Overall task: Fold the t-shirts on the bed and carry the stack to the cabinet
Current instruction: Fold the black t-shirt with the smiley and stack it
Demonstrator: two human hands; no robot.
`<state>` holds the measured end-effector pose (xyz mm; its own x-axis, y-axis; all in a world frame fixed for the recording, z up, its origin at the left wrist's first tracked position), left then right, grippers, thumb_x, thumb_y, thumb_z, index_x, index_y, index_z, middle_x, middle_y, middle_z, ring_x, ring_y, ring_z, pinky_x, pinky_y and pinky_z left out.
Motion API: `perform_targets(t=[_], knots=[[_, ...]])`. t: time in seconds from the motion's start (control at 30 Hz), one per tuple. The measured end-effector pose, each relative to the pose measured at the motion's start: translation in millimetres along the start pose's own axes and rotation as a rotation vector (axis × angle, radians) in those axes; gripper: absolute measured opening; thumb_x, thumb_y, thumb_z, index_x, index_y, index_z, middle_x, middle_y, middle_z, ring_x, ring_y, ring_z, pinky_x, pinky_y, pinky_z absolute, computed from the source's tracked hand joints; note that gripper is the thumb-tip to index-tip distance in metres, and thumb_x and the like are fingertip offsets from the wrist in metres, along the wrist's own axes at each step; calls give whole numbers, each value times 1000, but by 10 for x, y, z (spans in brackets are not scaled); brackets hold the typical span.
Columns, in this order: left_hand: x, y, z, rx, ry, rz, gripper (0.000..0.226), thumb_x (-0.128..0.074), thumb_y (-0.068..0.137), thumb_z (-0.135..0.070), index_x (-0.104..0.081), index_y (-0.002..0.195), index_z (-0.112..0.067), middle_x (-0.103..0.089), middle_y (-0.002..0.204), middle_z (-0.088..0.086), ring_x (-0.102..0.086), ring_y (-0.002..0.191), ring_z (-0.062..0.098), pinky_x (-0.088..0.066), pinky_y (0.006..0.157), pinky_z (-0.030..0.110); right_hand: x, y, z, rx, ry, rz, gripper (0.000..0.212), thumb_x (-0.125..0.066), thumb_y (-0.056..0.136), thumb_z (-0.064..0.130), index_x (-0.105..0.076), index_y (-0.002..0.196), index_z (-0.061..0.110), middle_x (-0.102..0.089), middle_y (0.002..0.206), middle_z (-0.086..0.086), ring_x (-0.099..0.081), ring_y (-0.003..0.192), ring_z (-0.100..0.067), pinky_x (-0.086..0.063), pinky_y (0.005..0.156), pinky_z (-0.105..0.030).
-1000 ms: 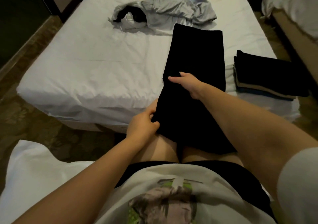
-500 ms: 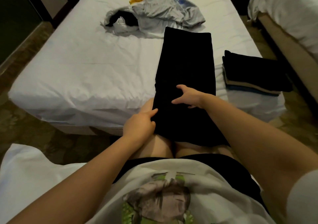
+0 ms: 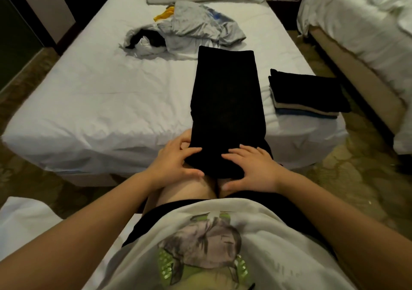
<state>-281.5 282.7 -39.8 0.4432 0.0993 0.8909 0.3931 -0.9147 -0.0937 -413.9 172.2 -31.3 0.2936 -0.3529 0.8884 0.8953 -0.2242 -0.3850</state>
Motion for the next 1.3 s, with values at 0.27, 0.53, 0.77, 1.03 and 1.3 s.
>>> perform_targets(t=[0.27, 0.53, 0.77, 1.03, 1.3], knots=[[-35, 69, -46, -10, 53, 100, 80, -33, 66, -66, -49, 134, -27, -38, 146, -10, -30, 136, 10, -28, 110, 33, 265, -239, -329, -73, 212, -419, 40, -59, 86, 17, -56, 126, 22, -57, 128, 3, -52, 118, -16, -39, 95, -26], [167, 92, -176, -45, -203, -171, 23, -56, 88, -10, -67, 108, -9, -64, 114, 9, -55, 99, 12, -32, 74, -1, 203, -406, -984, -228, 963, -809, 28, -57, 84, -11, -65, 83, 16, -63, 78, 3, -60, 71, 1, -46, 64, -10], [349, 59, 55, 54, -243, -192, 27, -50, 83, -20, -64, 106, -18, -65, 82, -11, -60, 72, 11, -37, 64, 23, 660, -289, -655, -55, 583, -573, 18, -60, 88, 3, -61, 94, 19, -55, 75, 15, -51, 70, 4, -38, 64, -11], [308, -104, 3, 18, -216, 80, 37, -36, 61, -50, -63, 82, -36, -61, 70, -15, -54, 67, -4, -39, 62, 24, 505, -246, -550, -32, 508, -115, 11, -70, 83, 16, -66, 83, 26, -66, 79, 10, -62, 77, -3, -48, 74, -24], [349, 11, -196, -135, -228, 185, 43, -42, 60, -45, -69, 74, -14, -57, 73, 18, -55, 74, 21, -46, 72, 40, 456, -216, -574, -66, 628, 205, 4, -69, 83, 19, -68, 86, 21, -67, 77, 9, -65, 72, 0, -51, 70, -17]])
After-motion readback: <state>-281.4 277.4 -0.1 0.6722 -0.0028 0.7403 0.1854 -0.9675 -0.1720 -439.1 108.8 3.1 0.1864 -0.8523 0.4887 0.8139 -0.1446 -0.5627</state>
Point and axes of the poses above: each hand's wrist, its own y-axis towards the middle knuckle, its own x-axis out of the back of the hand, z = x × y, the point moved 8 cm from there along y, towards the middle knuckle
